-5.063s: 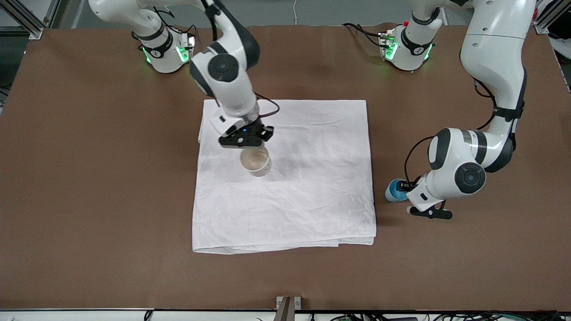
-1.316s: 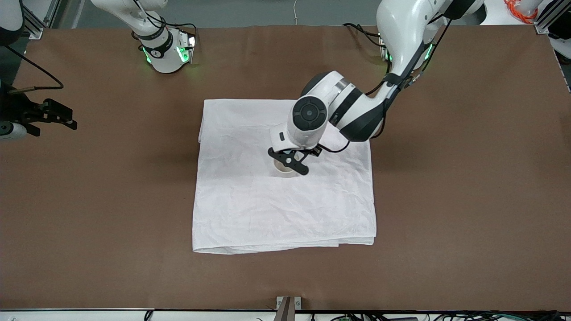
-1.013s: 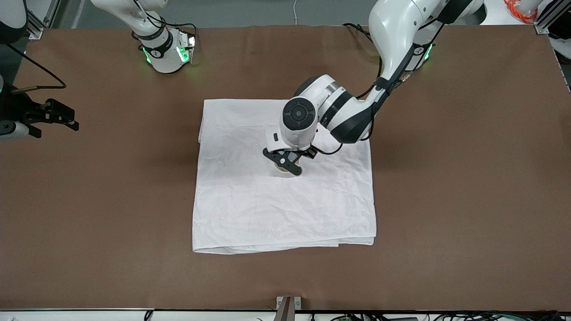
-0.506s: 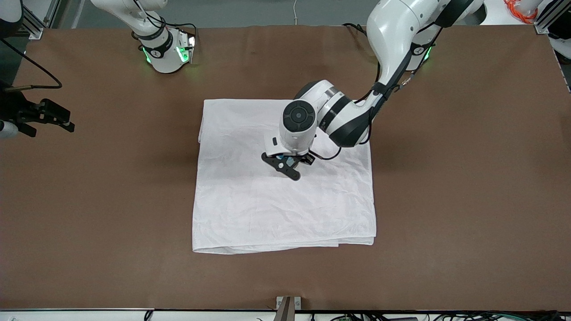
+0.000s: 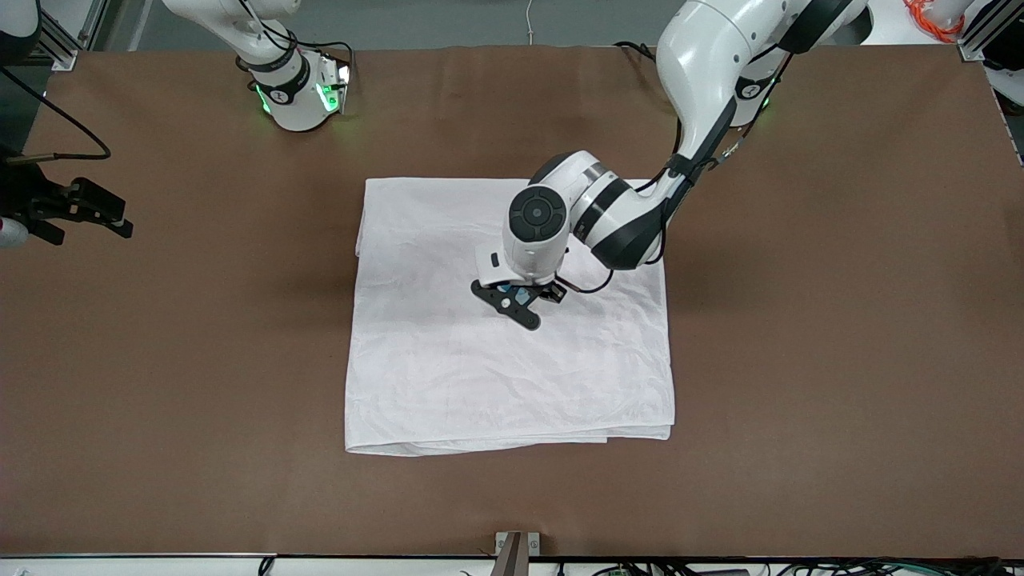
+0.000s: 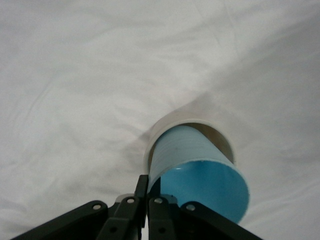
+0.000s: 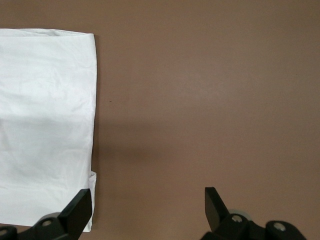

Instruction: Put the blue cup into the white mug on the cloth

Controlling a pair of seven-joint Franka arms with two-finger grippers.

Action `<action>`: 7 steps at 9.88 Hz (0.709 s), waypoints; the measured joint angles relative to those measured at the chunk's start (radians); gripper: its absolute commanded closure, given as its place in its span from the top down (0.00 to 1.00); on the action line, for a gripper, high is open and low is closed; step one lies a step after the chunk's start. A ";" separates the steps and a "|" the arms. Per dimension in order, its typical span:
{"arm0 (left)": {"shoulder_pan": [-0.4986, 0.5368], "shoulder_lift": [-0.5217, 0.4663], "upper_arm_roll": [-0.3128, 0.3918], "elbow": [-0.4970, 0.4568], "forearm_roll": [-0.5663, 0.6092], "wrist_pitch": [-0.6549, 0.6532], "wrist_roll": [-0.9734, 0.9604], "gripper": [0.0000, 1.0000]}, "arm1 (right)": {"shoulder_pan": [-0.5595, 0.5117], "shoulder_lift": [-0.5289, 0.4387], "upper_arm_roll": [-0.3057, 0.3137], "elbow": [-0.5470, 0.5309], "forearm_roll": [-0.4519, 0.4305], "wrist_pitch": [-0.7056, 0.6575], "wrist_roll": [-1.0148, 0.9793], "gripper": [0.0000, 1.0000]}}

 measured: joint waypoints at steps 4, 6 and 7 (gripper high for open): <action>0.000 0.021 0.002 0.000 0.001 0.028 0.002 0.04 | 0.000 0.000 0.002 0.001 -0.001 -0.002 0.004 0.99; 0.000 0.030 0.008 0.001 0.001 0.037 0.002 0.20 | 0.000 0.000 0.002 0.001 -0.001 -0.002 0.018 0.99; 0.000 0.033 0.009 0.001 0.001 0.040 0.002 0.29 | 0.000 0.000 0.002 0.002 -0.001 -0.002 0.026 0.99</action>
